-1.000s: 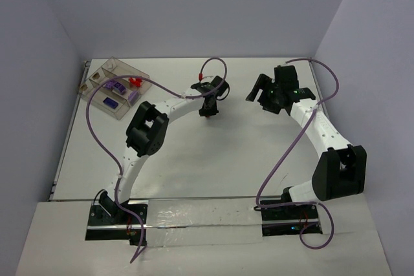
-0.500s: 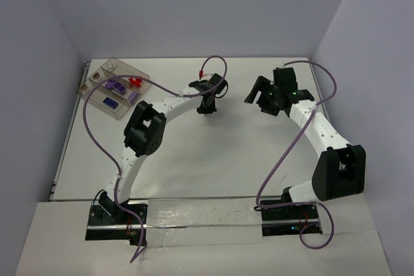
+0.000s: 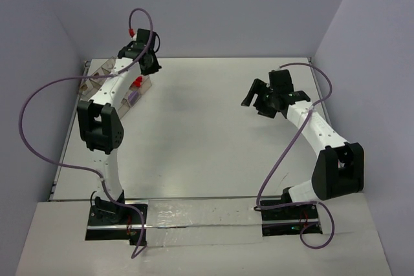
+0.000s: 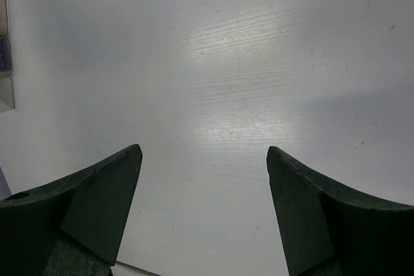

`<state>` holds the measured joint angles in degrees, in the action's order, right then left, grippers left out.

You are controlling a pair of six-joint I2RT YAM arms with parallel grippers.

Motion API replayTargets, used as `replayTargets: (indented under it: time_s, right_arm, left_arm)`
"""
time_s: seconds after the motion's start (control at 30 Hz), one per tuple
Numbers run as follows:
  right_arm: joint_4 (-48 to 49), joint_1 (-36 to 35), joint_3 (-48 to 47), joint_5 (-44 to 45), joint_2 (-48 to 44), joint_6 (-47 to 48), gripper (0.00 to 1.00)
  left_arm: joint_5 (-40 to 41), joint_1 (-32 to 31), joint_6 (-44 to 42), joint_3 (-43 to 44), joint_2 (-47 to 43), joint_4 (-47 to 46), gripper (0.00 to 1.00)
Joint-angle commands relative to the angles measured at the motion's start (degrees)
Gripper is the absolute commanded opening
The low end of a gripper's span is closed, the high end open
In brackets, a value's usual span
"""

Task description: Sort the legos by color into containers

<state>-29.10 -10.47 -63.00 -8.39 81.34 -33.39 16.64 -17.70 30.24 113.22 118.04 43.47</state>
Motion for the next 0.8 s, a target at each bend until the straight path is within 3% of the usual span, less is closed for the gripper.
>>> replayTargets:
  time_s: [0.0,0.33,0.77]
  right_arm:
    - [2.1,-1.0,-1.7,0.8,1.1,0.0,0.85]
    - [2.4,-1.1,-2.6,0.8,4.8,-0.3,0.85]
    - [1.4,-1.7,-6.3,0.3,10.1,-0.1,0.85]
  left_arm:
    - [-0.7,3.6,-2.6,7.4,3.3,1.3,0.00]
    - [-0.5,11.0,-3.2,18.3,13.5,1.1,0.00]
    - [-3.7,15.0,-2.8,20.1,20.5,-3.6,0.01]
